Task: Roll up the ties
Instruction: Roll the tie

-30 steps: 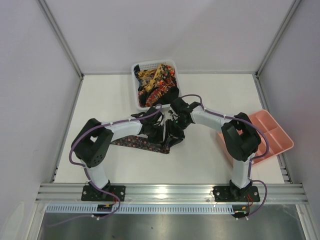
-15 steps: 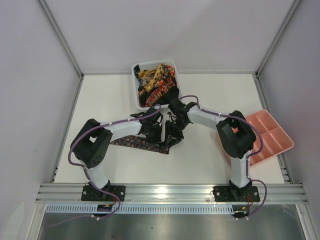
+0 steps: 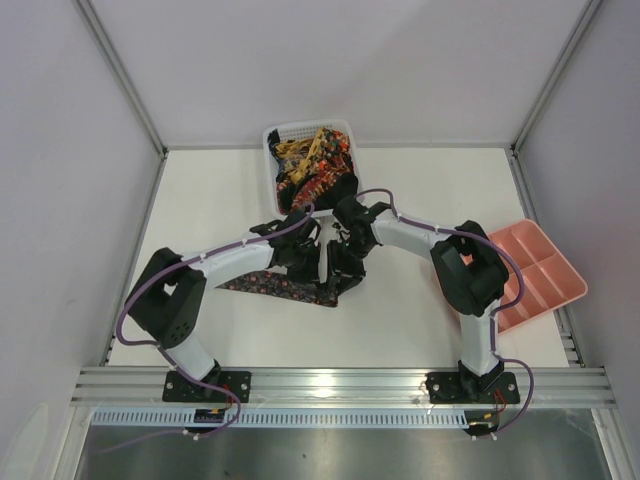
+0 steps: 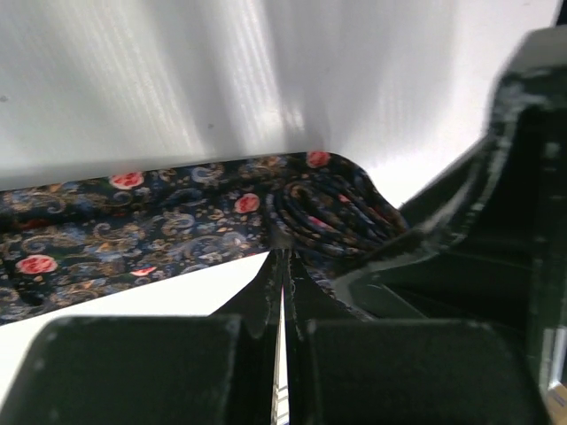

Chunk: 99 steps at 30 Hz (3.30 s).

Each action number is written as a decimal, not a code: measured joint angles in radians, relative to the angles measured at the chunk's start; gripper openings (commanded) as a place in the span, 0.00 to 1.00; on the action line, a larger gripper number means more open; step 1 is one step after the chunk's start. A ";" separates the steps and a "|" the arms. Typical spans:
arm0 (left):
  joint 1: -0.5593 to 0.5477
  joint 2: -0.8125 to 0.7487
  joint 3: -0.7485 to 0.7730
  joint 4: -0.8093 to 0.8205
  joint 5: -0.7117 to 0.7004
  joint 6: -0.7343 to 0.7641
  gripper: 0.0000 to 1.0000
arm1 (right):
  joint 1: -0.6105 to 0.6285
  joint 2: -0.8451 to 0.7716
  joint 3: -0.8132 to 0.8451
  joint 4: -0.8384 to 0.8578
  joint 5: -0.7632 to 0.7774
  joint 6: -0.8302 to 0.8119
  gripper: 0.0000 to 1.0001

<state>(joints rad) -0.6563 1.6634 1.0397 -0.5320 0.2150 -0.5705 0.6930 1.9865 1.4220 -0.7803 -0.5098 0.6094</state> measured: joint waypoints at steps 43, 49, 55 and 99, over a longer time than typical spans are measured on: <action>0.021 0.022 0.000 -0.003 -0.045 0.004 0.01 | 0.012 0.054 0.100 -0.024 -0.034 0.051 0.03; 0.030 0.022 0.000 -0.016 -0.086 0.013 0.01 | 0.033 0.085 0.154 -0.062 0.049 0.087 0.00; 0.051 0.015 0.000 -0.025 -0.108 0.022 0.01 | 0.059 0.131 0.213 -0.097 0.106 0.104 0.00; 0.133 -0.159 -0.051 -0.084 -0.096 0.020 0.01 | 0.046 0.096 0.026 0.304 -0.013 0.131 0.30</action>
<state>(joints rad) -0.5232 1.5043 0.9890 -0.6163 0.1192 -0.5507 0.7391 2.0827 1.4475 -0.4759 -0.5228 0.7403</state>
